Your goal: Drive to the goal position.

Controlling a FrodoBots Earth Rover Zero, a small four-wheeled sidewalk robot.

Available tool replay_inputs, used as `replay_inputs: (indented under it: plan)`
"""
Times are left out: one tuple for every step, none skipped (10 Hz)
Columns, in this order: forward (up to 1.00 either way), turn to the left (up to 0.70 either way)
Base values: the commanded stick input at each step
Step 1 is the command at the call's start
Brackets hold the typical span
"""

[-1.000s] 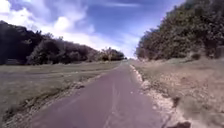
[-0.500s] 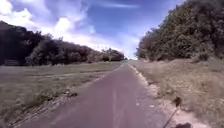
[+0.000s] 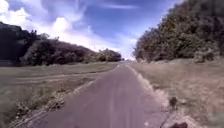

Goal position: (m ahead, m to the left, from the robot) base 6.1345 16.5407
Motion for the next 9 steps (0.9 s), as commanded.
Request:
replay_inputs:
  plan:
    - [1.00,0.00]
    - [1.00,0.00]
    - [1.00,0.00]
    - [1.00,0.00]
    - [1.00,0.00]
    - [1.00,0.00]
    - [1.00,0.00]
    - [1.00,0.00]
    - [1.00,0.00]
